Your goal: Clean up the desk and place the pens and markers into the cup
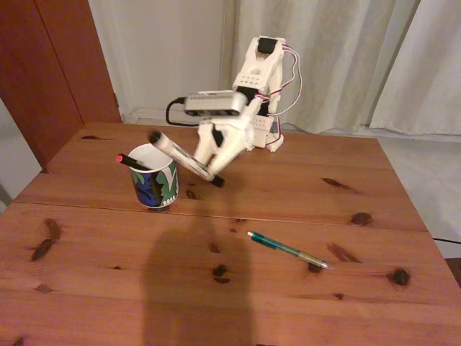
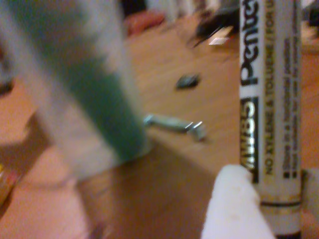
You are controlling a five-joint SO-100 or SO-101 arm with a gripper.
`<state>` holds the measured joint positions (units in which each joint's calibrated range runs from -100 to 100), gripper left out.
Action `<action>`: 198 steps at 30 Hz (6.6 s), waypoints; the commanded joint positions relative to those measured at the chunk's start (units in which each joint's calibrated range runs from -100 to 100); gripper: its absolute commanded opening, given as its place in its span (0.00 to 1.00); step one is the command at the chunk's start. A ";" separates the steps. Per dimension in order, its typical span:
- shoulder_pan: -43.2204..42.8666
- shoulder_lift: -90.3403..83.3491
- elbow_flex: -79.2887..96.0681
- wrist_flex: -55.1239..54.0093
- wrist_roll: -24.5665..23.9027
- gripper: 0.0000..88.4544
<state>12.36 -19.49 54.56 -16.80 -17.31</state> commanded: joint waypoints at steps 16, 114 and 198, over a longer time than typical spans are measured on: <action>11.57 -13.81 26.95 -30.99 -1.28 0.01; 10.36 7.62 -4.07 -6.30 10.29 0.13; -21.73 27.72 -29.95 49.70 41.88 0.14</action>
<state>-9.42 7.54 29.09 32.64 24.20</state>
